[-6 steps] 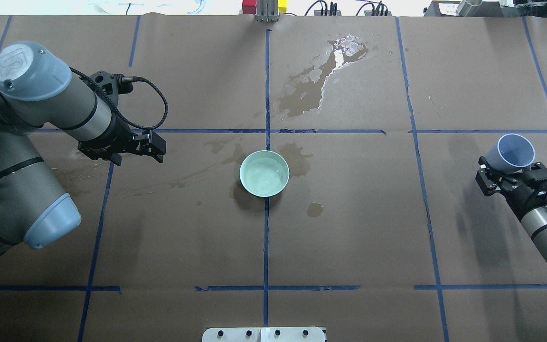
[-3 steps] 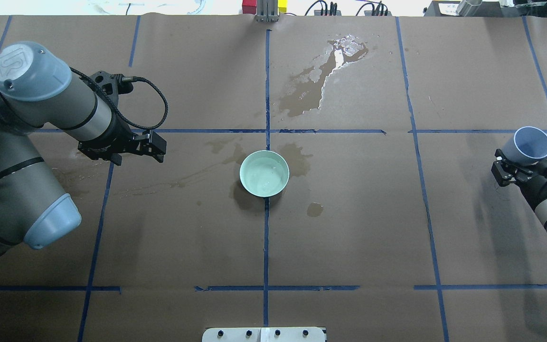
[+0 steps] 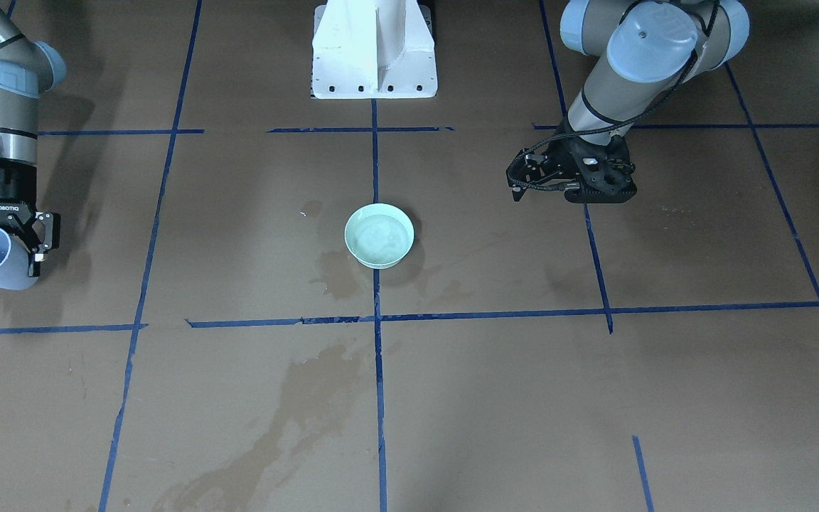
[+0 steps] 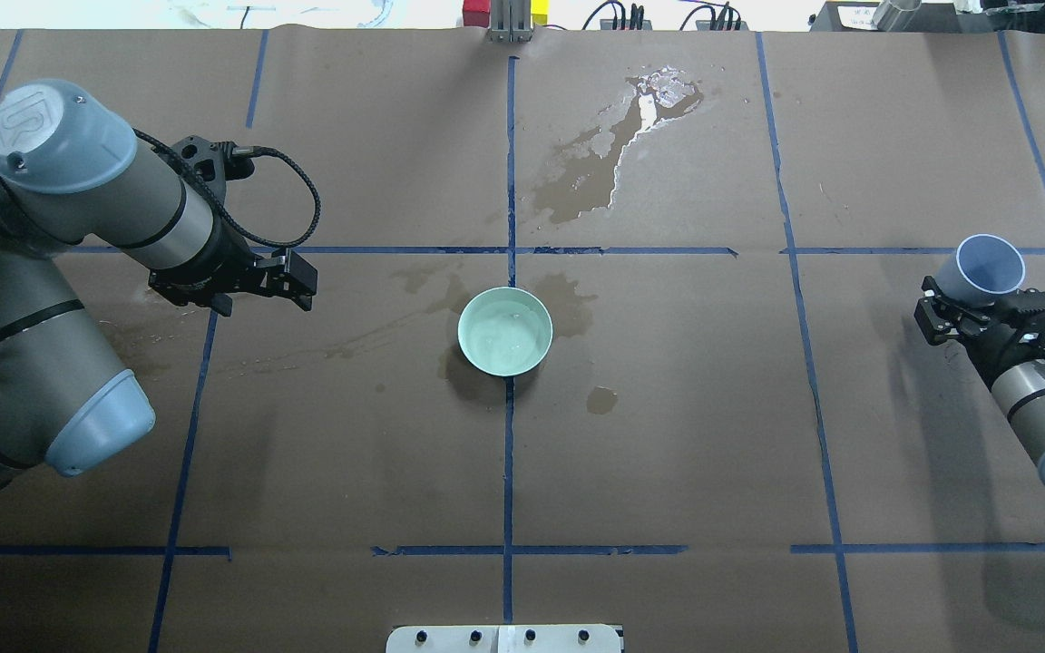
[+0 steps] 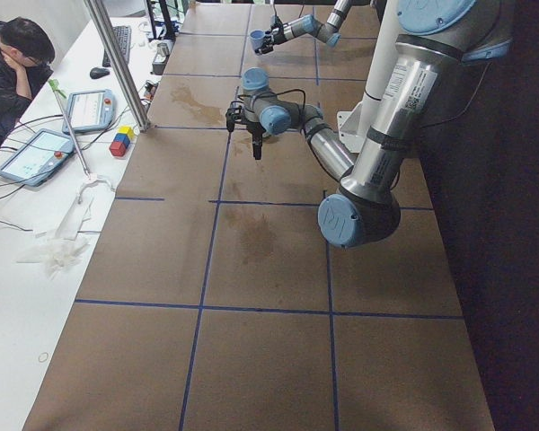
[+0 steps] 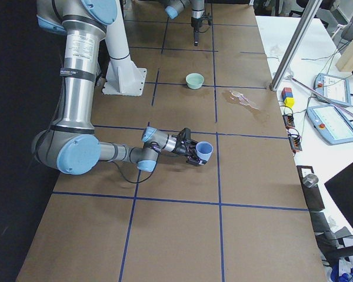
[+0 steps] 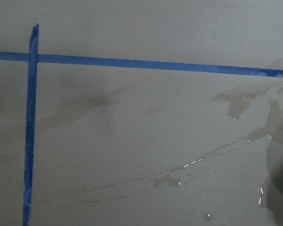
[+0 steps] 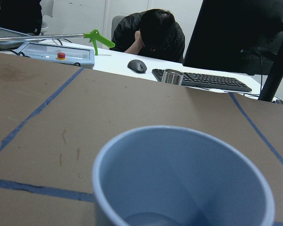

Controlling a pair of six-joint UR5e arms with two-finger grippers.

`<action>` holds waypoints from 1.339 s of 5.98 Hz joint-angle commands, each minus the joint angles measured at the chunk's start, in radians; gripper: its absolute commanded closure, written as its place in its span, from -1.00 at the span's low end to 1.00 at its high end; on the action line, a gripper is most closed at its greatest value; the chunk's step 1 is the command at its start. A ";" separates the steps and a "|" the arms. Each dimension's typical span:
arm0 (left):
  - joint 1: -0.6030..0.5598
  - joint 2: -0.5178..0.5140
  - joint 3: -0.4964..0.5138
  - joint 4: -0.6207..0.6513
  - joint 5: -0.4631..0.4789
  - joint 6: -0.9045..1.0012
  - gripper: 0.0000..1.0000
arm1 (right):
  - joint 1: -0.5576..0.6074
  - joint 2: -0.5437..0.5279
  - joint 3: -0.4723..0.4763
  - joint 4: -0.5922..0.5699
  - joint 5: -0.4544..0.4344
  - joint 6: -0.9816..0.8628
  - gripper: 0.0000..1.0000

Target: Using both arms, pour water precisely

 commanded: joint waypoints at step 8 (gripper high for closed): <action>0.000 0.005 0.000 -0.001 0.000 0.001 -1.00 | 0.001 0.014 -0.028 0.056 0.001 0.002 -0.99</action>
